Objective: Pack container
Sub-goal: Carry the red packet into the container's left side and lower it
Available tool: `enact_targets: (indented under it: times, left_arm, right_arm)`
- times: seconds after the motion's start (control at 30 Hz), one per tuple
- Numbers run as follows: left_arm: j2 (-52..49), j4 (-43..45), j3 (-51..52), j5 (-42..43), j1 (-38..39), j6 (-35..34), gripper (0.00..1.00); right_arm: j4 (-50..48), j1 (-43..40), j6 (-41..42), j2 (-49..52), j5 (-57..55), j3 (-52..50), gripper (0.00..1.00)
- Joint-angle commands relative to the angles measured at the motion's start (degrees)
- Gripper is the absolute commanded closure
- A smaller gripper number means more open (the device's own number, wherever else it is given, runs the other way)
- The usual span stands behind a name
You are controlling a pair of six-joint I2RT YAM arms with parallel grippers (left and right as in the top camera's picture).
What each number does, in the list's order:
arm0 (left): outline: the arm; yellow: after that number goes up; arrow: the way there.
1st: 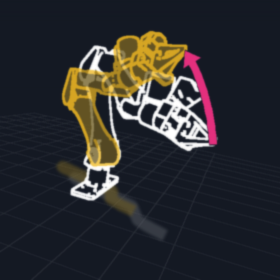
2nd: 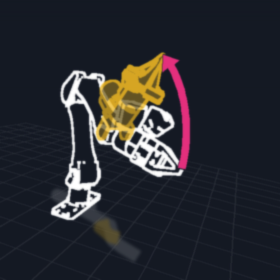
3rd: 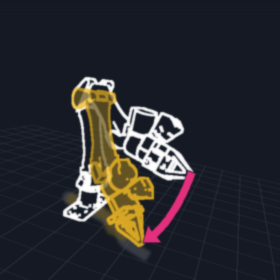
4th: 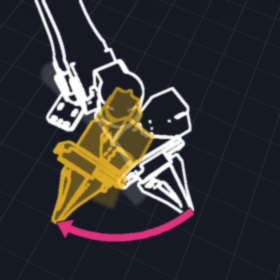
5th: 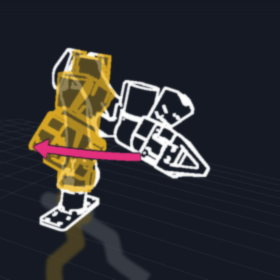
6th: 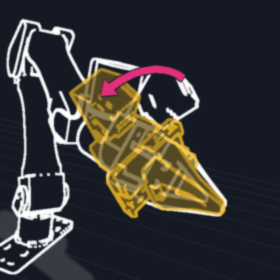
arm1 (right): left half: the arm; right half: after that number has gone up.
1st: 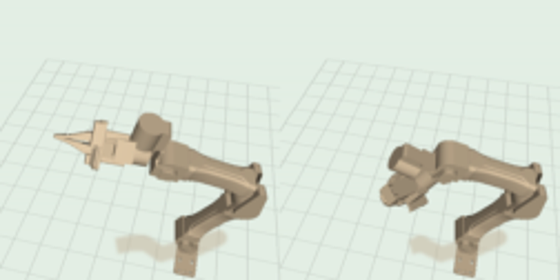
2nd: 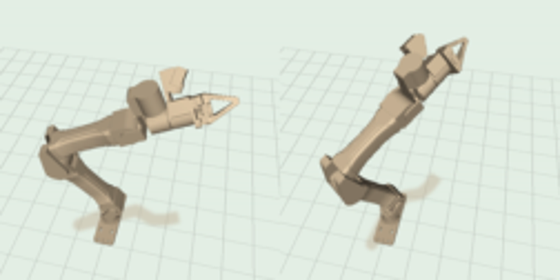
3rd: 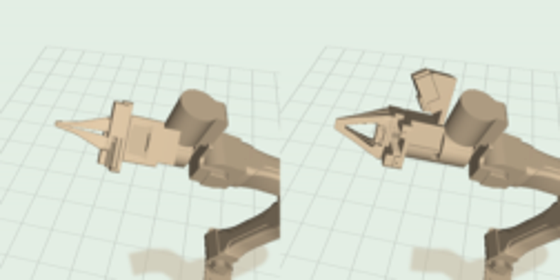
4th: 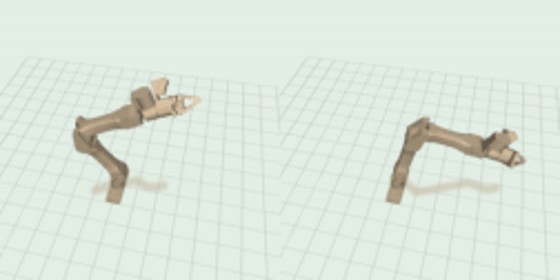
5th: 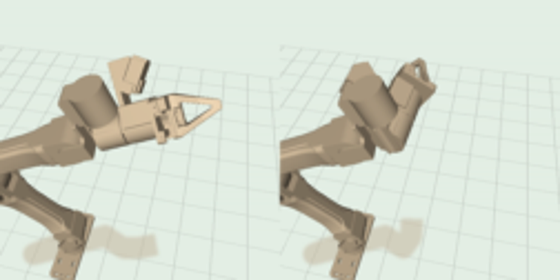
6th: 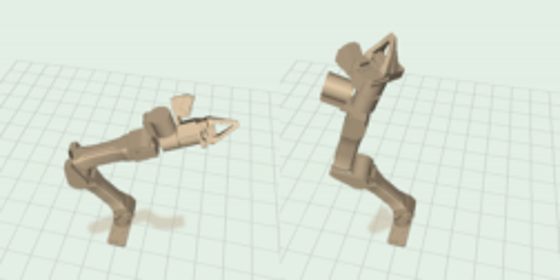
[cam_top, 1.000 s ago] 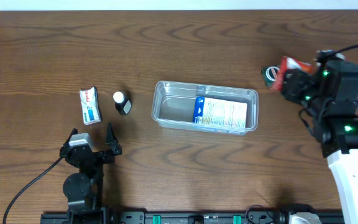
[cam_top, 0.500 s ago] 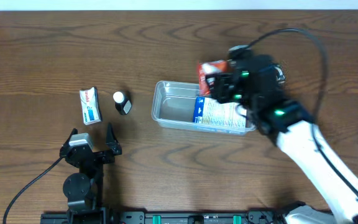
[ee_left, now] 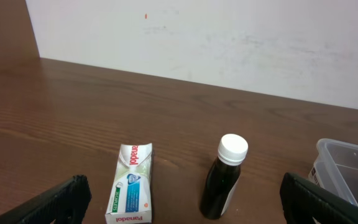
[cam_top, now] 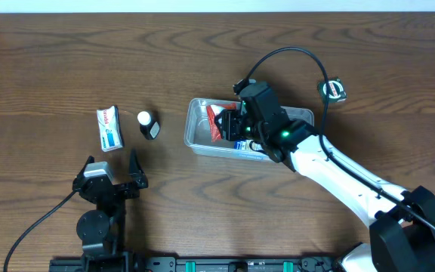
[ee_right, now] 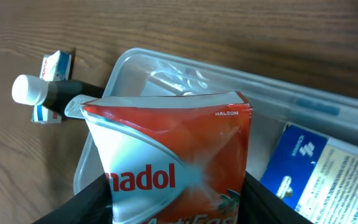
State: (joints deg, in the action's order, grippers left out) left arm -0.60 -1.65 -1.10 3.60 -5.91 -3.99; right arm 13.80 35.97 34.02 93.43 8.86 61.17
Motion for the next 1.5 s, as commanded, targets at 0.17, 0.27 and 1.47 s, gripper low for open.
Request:
enact_targets:
  times: [0.17, 0.27, 1.47]
  left_arm:
    - [0.3, -2.1, 0.9, 0.2, -0.1, 1.0, 0.02]
    - [0.3, -2.1, 0.9, 0.2, -0.1, 1.0, 0.02]
    - [0.3, -2.1, 0.9, 0.2, -0.1, 1.0, 0.02]
  right_arm:
    - [0.3, 1.8, 6.7, 1.8, -5.6, 0.6, 0.45]
    - [0.3, 1.9, 7.4, 2.6, -6.1, 0.6, 0.45]
    - [-3.0, 3.6, 17.7, 8.9, -10.3, 0.6, 0.49]
